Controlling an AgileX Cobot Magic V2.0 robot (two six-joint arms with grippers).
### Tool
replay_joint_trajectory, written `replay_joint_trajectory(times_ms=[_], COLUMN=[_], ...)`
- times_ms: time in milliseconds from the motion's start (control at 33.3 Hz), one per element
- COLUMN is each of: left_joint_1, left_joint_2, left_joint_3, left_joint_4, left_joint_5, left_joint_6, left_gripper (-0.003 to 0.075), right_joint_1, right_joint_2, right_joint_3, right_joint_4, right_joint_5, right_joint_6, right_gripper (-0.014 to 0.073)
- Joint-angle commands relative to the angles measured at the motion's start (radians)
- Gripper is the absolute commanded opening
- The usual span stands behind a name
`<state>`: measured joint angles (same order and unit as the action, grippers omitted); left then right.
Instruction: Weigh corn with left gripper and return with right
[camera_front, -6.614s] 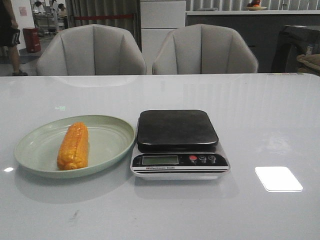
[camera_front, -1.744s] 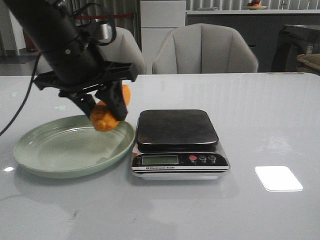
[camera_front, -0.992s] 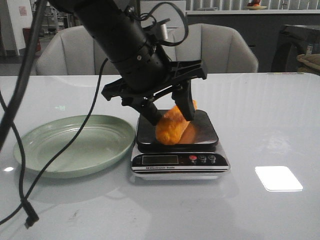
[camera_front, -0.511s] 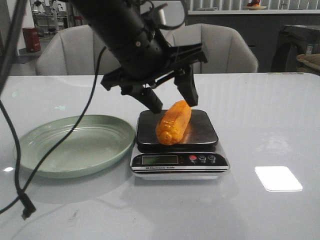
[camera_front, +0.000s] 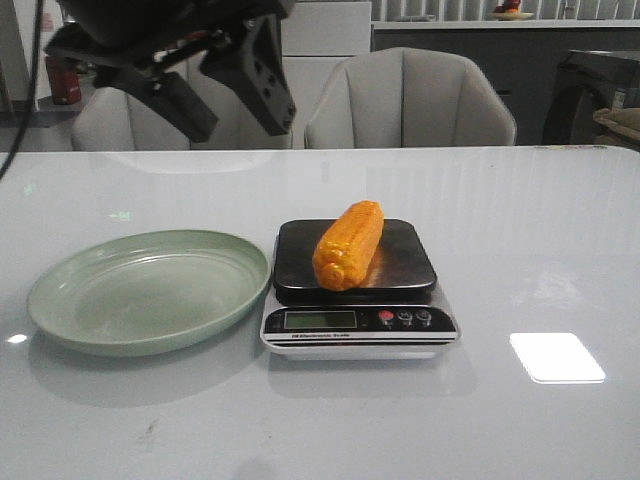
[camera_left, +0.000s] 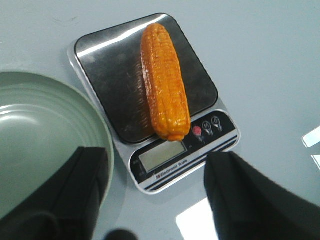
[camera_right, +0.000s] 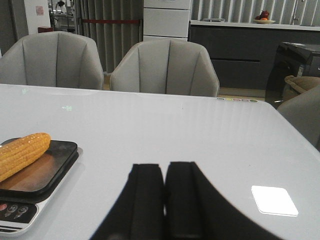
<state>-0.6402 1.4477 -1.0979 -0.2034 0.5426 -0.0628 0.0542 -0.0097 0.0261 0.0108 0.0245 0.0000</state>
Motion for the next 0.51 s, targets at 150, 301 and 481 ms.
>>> replay_joint_trajectory(times_ms=[150, 301, 481], left_joint_1=[0.002, 0.002, 0.002], left_joint_2=[-0.255, -0.410, -0.628], left_joint_3=[0.154, 0.264, 0.385], left_joint_4=[0.083, 0.107, 0.163], left_joint_5=[-0.039, -0.039, -0.039], left_joint_6=[-0.005, -0.005, -0.005], left_gripper=[0.0469, 0.0469, 0.0469], right_joint_1=[0.001, 0.001, 0.001], right_joint_2=[-0.019, -0.019, -0.019], right_joint_3=[0.010, 0.010, 0.010], right_joint_4=[-0.005, -0.005, -0.005], right_joint_5=[-0.076, -0.076, -0.076], right_joint_6=[0.000, 0.000, 0.000], right_gripper=[0.0155, 0.0155, 0.0155])
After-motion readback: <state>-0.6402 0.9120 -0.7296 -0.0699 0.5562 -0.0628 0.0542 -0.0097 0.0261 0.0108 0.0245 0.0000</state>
